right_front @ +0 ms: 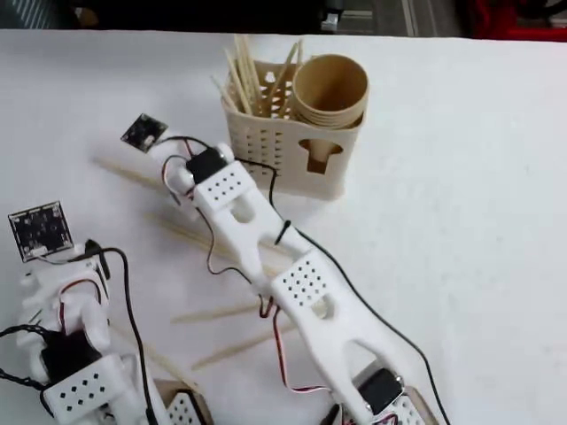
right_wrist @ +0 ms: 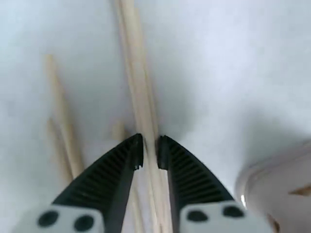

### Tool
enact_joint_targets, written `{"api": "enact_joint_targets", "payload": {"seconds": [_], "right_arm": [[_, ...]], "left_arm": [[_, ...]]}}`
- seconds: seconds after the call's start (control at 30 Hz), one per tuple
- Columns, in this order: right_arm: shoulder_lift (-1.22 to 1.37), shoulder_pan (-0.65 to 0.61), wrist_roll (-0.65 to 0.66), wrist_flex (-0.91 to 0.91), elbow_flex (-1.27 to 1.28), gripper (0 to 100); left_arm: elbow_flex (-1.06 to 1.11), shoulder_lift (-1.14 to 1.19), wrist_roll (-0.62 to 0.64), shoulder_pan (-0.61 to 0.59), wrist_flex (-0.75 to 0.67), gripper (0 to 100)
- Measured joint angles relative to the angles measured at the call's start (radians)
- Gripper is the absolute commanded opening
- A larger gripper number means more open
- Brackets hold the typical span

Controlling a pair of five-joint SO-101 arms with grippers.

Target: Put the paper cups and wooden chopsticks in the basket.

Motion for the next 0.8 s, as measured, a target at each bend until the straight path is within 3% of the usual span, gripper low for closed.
{"api": "enact_joint_targets", "payload": {"seconds": [0.27, 0.6, 0.8], "right_arm": [[0.003, -0.002, 0.002, 0.198, -0.126, 1.9], [0.005, -0.014, 0.002, 0.224, -0.138, 2.3], [0.002, -0.015, 0.002, 0.226, -0.138, 17.9]], "left_arm": [[0.000, 0.000, 0.000, 0.000, 0.000, 19], [0.014, -0.003, 0.000, 0.000, -0.003, 19], [0.015, -0.003, 0.000, 0.000, -0.003, 19]]}}
